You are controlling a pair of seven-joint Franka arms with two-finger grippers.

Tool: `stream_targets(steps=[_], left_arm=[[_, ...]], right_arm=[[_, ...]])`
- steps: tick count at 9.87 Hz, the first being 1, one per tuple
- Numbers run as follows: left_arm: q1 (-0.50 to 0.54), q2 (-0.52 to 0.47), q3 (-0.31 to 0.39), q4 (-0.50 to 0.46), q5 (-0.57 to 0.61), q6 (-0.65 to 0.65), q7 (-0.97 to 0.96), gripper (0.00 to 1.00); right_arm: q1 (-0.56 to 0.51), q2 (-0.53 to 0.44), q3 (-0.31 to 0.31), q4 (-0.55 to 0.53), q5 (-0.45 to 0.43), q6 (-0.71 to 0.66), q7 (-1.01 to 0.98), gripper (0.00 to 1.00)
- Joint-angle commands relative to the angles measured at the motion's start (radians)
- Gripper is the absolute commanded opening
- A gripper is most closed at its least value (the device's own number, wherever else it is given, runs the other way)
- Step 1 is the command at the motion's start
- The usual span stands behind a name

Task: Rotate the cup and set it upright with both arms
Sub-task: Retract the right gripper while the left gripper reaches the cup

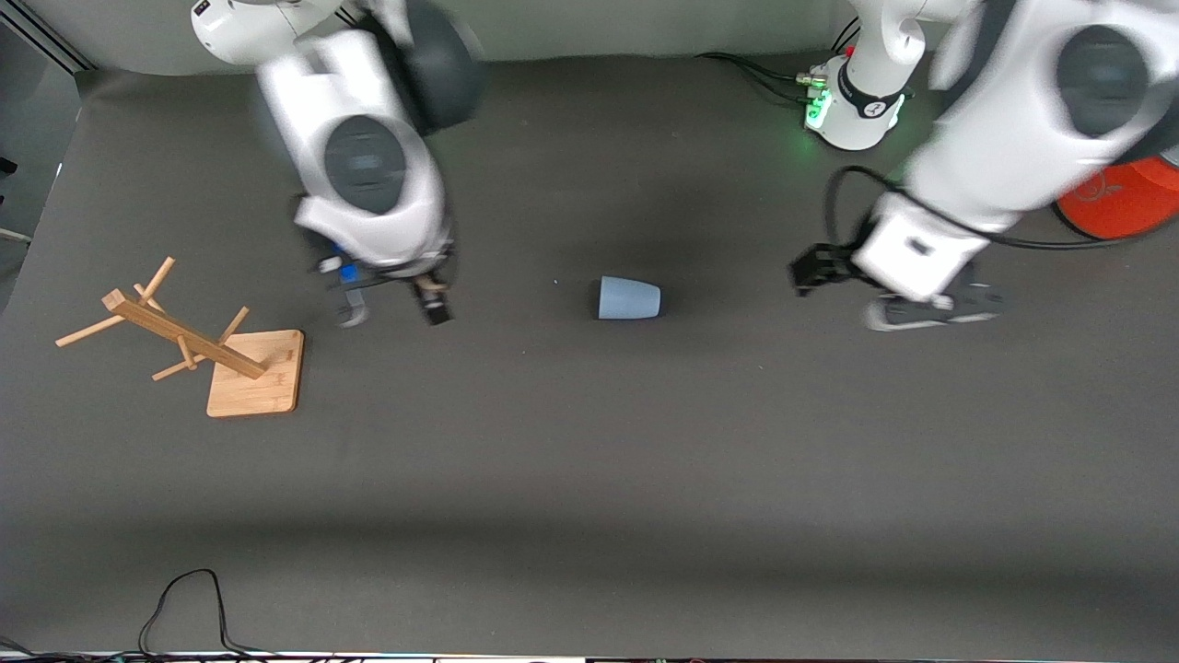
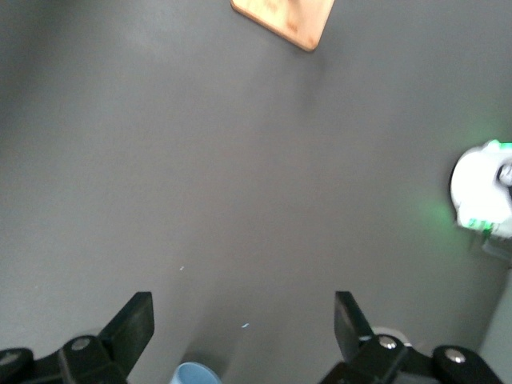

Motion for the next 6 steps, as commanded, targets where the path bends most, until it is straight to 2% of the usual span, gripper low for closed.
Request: stream_targets(steps=[1,3,4,5,6], left_arm=[[-0.147,0.072,0.018,0.030,0.071,0.004,-0.155,1.00],[-0.348,0.167,0.016,0.085,0.242,-0.026,-0.313,1.00],[-0.457,0.227,0.016,0.097,0.310,-0.052,-0.399,1.00],[-0.517,0.294,0.018,0.129,0.338,-0.060,-0.461,1.00],[-0.554,0.372,0.018,0.187,0.352,-0.063,-0.505,1.00]], right_arm=[[-0.173,-0.172,0.022,-0.165,0.010,0.020,-0.344,1.00],[-0.321,-0.233,0.044,-0.217,0.007,0.051,-0.647,1.00],[-0.407,-0.267,0.088,-0.255,0.007,0.081,-0.774,1.00],[-0.481,-0.304,0.137,-0.301,0.002,0.121,-0.871,1.00],[-0.527,-0.331,0.153,-0.343,0.002,0.153,-0.972,1.00]])
